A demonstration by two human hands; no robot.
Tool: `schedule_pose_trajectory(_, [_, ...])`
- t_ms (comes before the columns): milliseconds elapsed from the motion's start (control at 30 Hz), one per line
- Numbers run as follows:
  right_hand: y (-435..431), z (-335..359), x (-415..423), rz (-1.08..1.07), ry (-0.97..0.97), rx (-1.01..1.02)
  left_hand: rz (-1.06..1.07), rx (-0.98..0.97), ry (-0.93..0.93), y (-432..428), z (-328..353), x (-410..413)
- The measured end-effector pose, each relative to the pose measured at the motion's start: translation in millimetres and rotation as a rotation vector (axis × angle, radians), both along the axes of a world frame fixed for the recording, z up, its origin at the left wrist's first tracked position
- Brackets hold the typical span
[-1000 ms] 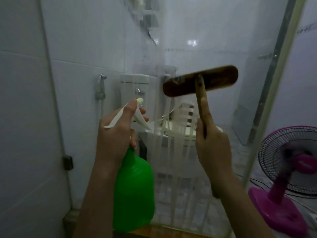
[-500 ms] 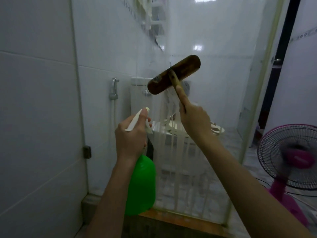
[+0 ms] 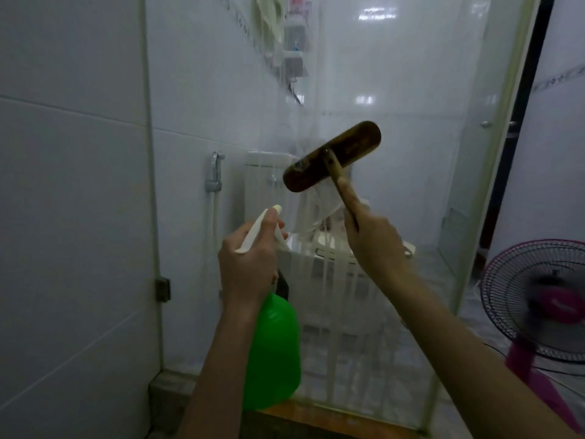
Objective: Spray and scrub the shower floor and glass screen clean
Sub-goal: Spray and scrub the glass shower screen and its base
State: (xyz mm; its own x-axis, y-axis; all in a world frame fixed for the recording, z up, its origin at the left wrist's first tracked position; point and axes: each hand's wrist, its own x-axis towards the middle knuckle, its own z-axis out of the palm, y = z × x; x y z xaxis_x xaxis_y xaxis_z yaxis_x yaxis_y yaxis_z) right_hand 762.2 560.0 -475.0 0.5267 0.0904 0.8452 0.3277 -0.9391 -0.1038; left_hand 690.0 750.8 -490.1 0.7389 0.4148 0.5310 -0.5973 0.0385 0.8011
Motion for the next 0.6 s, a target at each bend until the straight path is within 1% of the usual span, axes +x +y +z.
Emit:
schedule_pose_trajectory(100, [-30.8, -65.8, -46.7, -0.051, 0.100, 0.006, -0.019, -0.071, 0.007, 11.0, -4.1, 6.0])
schedule_pose_trajectory(167, [-34.7, -77.5, -56.4, -0.061, 0.165, 0.004, -0.015, -0.093, 0.013, 21.8, -6.1, 10.6])
schedule_pose_trajectory(200, [-29.2, -65.9, -45.1, -0.050, 0.137, -0.033, -0.010, -0.097, 0.021, 26.8, -7.3, 13.5])
schedule_pose_trajectory(267, [3.6, -17.2, -17.4, -0.031, 0.035, -0.090, 0.020, -0.078, 0.034, 36.4, -10.0, 17.8])
schedule_pose_trajectory(300, [22.7, 9.2, -5.1, -0.019, 0.017, -0.137, 0.045, -0.060, 0.034, 40.4, -11.7, 19.1])
schedule_pose_trajectory(367, [44.2, 51.0, 9.9, 0.007, 0.052, -0.240, 0.105, -0.033, 0.023, 47.4, -15.0, 21.2])
schedule_pose_trajectory(400, [44.2, 56.7, 12.3, -0.002, 0.052, -0.266, 0.135, -0.020, 0.016, 51.2, -16.4, 21.9])
schedule_pose_trajectory(467, [26.6, 38.6, 1.2, -0.036, 0.059, -0.253, 0.186, 0.001, 0.011, 58.9, -18.7, 22.2])
schedule_pose_trajectory(567, [-2.9, -18.0, -26.1, -0.066, 0.097, -0.171, 0.201, -0.001, 0.029, 66.6, -25.0, 26.1])
schedule_pose_trajectory(600, [-2.4, -26.4, -26.5, -0.077, 0.087, -0.191, 0.199, -0.006, 0.030, 68.1, -26.7, 27.4])
